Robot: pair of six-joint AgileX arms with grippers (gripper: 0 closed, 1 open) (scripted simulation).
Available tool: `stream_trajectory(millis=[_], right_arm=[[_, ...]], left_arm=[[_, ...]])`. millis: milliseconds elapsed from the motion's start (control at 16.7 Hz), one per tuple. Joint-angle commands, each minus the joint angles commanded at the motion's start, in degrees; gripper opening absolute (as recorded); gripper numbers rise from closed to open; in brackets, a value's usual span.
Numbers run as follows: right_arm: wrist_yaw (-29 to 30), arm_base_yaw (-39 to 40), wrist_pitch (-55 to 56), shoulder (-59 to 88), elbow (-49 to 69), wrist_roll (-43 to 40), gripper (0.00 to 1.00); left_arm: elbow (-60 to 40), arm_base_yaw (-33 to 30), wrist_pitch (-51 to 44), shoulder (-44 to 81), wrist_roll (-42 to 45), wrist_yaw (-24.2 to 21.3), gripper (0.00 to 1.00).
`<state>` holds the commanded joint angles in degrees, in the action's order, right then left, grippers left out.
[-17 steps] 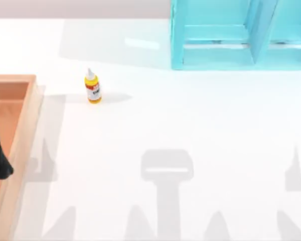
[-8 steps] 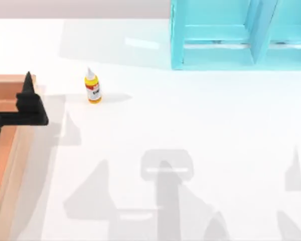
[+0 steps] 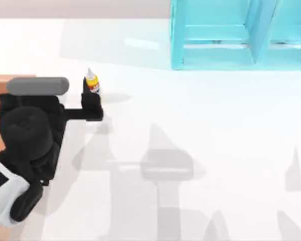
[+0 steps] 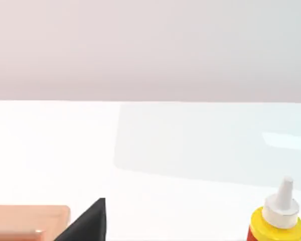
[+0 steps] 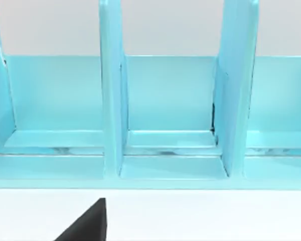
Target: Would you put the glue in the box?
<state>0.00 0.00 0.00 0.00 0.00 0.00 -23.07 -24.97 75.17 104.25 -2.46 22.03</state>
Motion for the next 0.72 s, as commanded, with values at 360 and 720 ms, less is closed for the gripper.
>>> stream_trajectory(millis=[360,720], right_arm=[[0.0,0.0,0.0,0.0,0.0,0.0,1.00],[0.0,0.0,0.0,0.0,0.0,0.0,1.00]], left_arm=[[-5.9,-5.7,18.7,25.2,-0.8,5.6,1.00],[-7.9,-7.3,24.7,32.8,-1.2,7.3,1.00]])
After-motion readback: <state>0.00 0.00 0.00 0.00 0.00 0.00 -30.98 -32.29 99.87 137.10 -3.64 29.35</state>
